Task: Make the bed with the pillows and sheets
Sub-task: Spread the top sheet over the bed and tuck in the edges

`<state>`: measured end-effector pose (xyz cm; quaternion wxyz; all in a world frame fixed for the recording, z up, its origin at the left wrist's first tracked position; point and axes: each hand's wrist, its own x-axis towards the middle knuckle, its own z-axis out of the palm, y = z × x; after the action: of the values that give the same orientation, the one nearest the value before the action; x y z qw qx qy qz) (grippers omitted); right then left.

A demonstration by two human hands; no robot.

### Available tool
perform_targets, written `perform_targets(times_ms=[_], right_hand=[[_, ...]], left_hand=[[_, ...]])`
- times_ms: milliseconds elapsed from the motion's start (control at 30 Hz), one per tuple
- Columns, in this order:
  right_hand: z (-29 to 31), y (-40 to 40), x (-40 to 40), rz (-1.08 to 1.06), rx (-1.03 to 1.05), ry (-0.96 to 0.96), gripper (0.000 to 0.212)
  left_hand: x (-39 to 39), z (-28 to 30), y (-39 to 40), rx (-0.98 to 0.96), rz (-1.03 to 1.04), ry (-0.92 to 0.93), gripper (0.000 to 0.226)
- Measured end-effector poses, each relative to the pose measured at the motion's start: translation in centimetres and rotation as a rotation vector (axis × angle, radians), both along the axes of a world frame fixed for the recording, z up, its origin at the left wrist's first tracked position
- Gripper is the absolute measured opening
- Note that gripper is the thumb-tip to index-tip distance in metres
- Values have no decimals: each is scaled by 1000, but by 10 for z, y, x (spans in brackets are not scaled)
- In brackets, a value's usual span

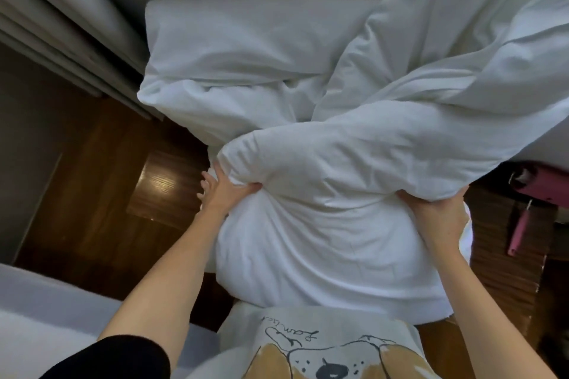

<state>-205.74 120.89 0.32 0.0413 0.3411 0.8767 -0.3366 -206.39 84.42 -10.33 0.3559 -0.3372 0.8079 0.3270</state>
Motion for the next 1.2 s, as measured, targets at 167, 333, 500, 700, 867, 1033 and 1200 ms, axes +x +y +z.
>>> perform_targets(times_ms=[167,333,500,700,867,1033,1200], right_hand=[[-17,-24,-13,14,66,-22,106],[-10,-36,-6,12,99,-5,85],[14,-46,14,99,55,37,59],[41,-50,29,231,-80,127,33],[45,-28,35,351,-261,154,25],[48,0,50,526,-372,145,23],[54,-10,77,767,-413,82,25]], left_hand=[[-6,-21,-4,46,105,-45,141],[-5,-15,-2,141,157,144,103],[21,16,11,135,221,283,41],[72,56,29,52,272,528,12],[139,97,60,-48,442,682,17],[234,137,123,-113,650,796,10],[317,164,169,-319,830,821,10]])
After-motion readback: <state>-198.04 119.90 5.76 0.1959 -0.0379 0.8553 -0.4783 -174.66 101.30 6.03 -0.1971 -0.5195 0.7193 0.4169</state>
